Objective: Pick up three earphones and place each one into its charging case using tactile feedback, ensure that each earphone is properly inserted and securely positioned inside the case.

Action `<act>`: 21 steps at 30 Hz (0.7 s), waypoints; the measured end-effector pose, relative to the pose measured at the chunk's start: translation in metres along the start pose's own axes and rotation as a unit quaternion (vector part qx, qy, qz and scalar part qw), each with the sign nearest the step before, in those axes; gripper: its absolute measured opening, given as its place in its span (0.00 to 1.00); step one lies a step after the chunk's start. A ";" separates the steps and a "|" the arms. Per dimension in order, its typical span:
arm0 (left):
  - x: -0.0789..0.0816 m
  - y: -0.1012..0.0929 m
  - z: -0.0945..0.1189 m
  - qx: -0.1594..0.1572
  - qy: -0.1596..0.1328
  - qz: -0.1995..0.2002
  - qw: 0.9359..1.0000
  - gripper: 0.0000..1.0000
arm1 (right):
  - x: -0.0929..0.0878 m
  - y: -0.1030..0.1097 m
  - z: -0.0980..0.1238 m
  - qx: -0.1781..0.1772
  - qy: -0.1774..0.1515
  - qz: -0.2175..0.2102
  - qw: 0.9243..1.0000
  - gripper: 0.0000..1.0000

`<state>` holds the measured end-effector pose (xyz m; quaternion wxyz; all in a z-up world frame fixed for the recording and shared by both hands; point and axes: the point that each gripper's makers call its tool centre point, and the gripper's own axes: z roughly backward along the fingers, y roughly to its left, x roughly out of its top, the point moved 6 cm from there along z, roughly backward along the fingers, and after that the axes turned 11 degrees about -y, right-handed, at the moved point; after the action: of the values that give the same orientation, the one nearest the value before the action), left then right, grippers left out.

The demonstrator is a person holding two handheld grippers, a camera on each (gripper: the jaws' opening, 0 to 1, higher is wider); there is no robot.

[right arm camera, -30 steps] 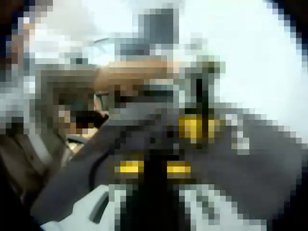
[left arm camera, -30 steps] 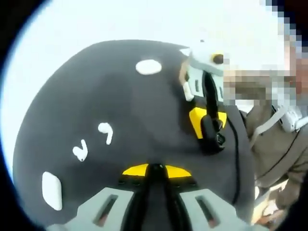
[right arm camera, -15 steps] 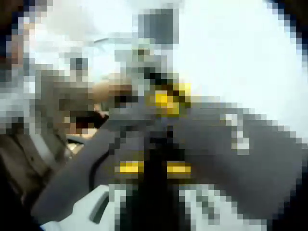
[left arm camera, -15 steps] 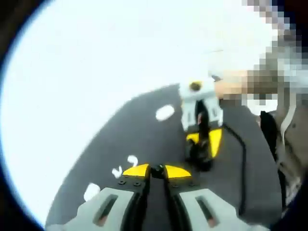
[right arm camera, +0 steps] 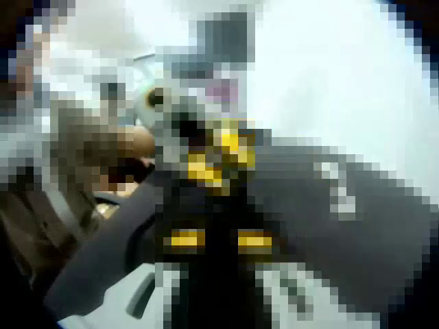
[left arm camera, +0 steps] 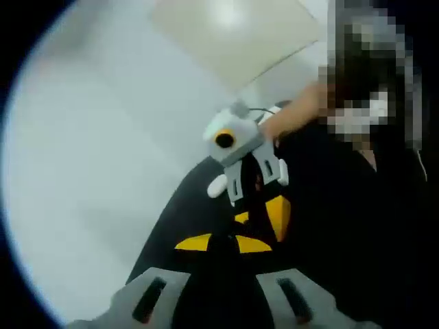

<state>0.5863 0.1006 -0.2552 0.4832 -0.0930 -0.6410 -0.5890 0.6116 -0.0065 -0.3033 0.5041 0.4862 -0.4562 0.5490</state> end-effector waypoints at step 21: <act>0.019 -0.006 0.013 -0.012 0.025 -0.156 0.987 0.09 | 0.000 0.004 -0.002 0.002 0.002 0.009 1.000 0.18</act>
<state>0.5651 0.1014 -0.2430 0.3997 0.0167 -0.6283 -0.6673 0.6079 -0.0050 -0.3040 0.4995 0.4820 -0.4585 0.5549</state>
